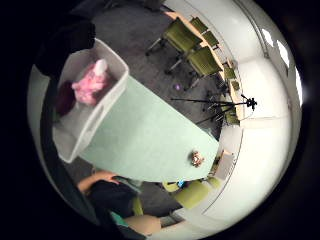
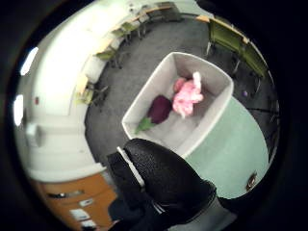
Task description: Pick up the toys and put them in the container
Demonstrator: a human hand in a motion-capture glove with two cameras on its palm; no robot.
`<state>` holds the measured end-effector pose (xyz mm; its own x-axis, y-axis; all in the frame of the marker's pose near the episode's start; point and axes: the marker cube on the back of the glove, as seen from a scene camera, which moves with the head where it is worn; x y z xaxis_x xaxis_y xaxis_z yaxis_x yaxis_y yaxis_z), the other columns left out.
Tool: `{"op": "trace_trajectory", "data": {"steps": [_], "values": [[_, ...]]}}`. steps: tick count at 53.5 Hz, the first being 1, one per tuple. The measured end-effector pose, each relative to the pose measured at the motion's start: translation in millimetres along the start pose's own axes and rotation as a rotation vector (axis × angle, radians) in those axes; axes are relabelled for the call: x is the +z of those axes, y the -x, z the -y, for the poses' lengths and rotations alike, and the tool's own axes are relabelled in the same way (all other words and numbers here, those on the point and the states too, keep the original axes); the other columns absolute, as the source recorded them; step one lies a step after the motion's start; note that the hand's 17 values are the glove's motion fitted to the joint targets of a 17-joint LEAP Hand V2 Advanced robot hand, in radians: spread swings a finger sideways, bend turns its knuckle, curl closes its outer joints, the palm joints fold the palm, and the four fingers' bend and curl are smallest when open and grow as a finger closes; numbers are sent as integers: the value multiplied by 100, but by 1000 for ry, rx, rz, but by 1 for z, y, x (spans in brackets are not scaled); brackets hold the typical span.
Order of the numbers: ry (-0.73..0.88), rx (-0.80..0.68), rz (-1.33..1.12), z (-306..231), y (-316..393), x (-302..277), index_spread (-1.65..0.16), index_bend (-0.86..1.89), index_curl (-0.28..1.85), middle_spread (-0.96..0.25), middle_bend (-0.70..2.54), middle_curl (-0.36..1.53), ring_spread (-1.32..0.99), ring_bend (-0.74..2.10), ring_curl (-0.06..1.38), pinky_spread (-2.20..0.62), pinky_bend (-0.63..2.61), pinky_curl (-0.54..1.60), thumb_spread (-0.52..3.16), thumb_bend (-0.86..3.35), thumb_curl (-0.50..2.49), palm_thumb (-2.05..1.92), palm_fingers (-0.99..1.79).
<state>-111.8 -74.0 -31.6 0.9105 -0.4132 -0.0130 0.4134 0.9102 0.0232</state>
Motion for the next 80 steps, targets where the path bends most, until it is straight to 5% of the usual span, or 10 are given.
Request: {"op": "trace_trajectory", "data": {"steps": [7, 12, 25, 39, 65, 80], "values": [[-47, 33, -84, -46, -67, -1, -26, 9, 28, -5, 26, 39, -20, 34, 26, -14, 81, 33, 99, -13, 32, -19, -11], [-63, -97, 88, -84, -81, -6, -26, 11, 26, -6, 27, 40, -22, 35, 27, -14, 79, 32, 98, -13, 27, -18, -8], [-66, 339, -56, -182, -216, 8, -26, 12, 25, -6, 28, 40, -25, 34, 29, -15, 76, 32, 97, -12, 19, -18, -6], [-64, 516, -109, -271, -334, 32, -28, 16, 26, -10, 38, 43, -30, 37, 30, -15, 68, 31, 95, -13, 14, -19, 4], [118, 734, -61, -345, -450, 191, -33, 22, 35, -17, 37, 42, -31, 21, 28, -3, 40, 27, 90, -13, 11, -19, -6], [176, 786, -24, -356, -469, 243, -32, 10, 32, -17, 14, 35, -25, 16, 26, 0, 51, 32, 86, -13, 11, -18, -21]]}}
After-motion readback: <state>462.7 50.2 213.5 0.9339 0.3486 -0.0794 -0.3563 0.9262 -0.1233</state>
